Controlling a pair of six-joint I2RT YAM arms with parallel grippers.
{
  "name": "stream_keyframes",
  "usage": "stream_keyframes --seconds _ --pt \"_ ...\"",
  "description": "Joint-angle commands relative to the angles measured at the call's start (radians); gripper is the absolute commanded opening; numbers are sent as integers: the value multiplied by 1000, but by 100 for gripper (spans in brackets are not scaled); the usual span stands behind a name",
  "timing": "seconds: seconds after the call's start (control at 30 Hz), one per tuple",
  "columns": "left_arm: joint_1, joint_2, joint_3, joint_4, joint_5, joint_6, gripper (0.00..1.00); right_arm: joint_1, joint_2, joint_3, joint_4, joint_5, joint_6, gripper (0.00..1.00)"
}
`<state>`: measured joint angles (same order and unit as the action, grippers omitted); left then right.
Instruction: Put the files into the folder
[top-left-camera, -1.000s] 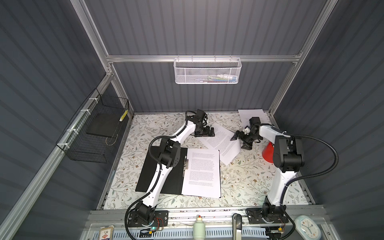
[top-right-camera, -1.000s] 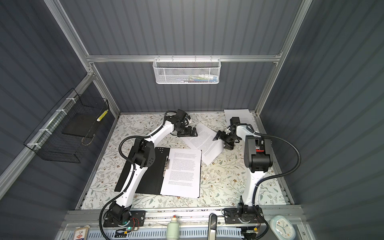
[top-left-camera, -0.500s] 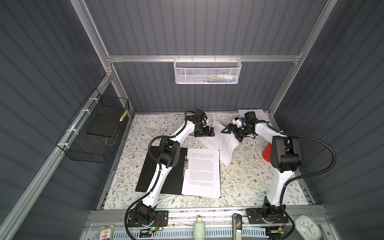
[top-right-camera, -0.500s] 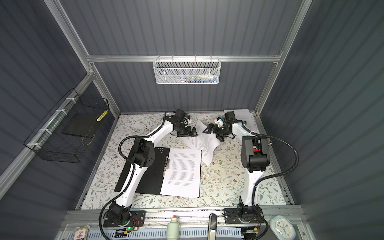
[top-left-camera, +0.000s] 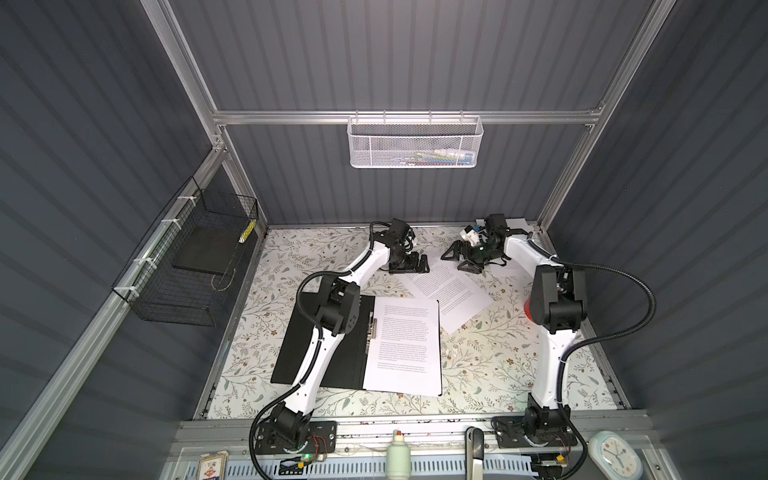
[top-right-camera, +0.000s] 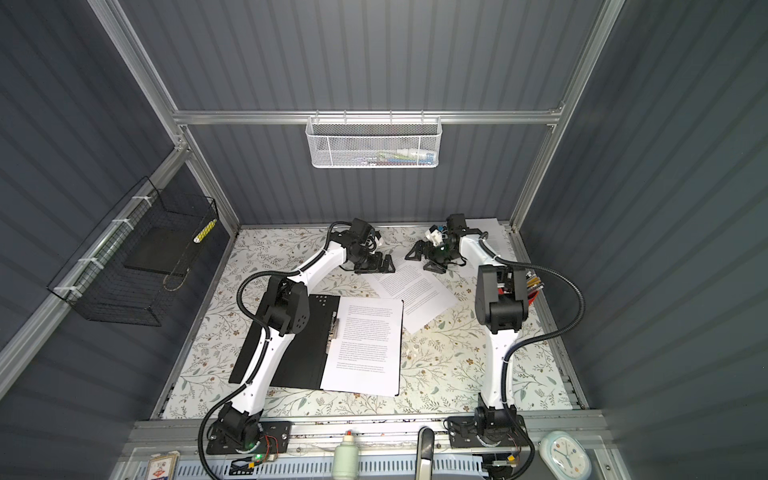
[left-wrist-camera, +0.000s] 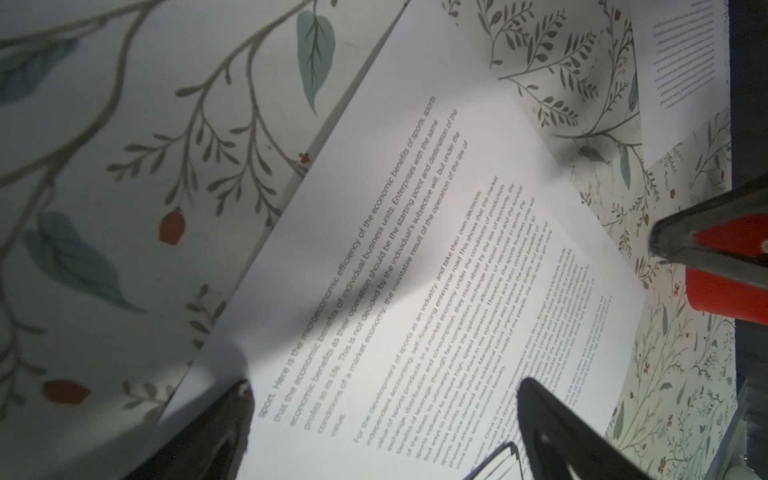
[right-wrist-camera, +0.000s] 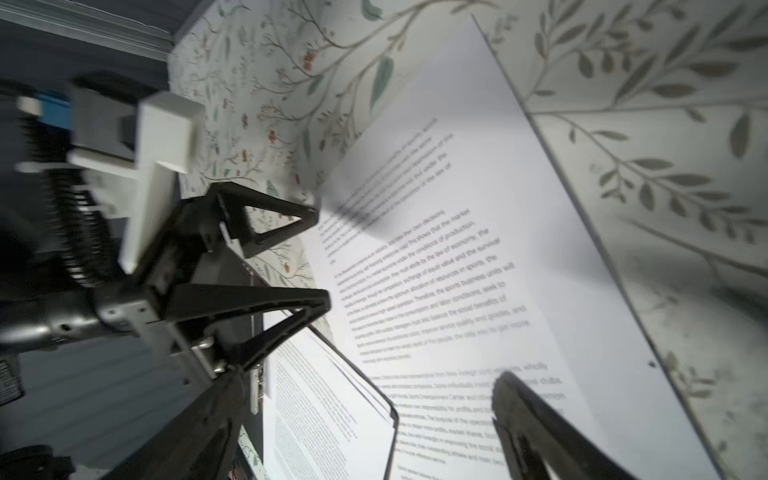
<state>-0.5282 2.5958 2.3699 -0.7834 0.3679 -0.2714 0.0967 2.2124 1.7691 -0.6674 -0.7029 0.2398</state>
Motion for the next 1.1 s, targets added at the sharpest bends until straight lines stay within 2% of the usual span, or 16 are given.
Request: stream_keyframes --seconds 0.0,0.13,0.3,0.43,0.6,0.8,1.07 --pt "2 67 -58 -97 -9 12 100 6 -5 13 -49 131 -12 97" --pt "2 89 -7 -147 -80 41 100 -1 8 39 -79 295 41 99" --pt "2 97 5 -173 -135 61 100 -18 97 155 -214 395 82 99" --pt "4 83 -17 -188 -216 77 100 -26 47 69 -175 474 108 99" --pt "4 85 12 -218 -281 116 100 -37 46 32 -187 432 104 99" --pt "4 95 25 -206 -264 115 100 -16 5 -56 -142 326 131 99" --pt "-12 79 9 -183 -221 111 100 46 -9 -117 -189 326 121 99"
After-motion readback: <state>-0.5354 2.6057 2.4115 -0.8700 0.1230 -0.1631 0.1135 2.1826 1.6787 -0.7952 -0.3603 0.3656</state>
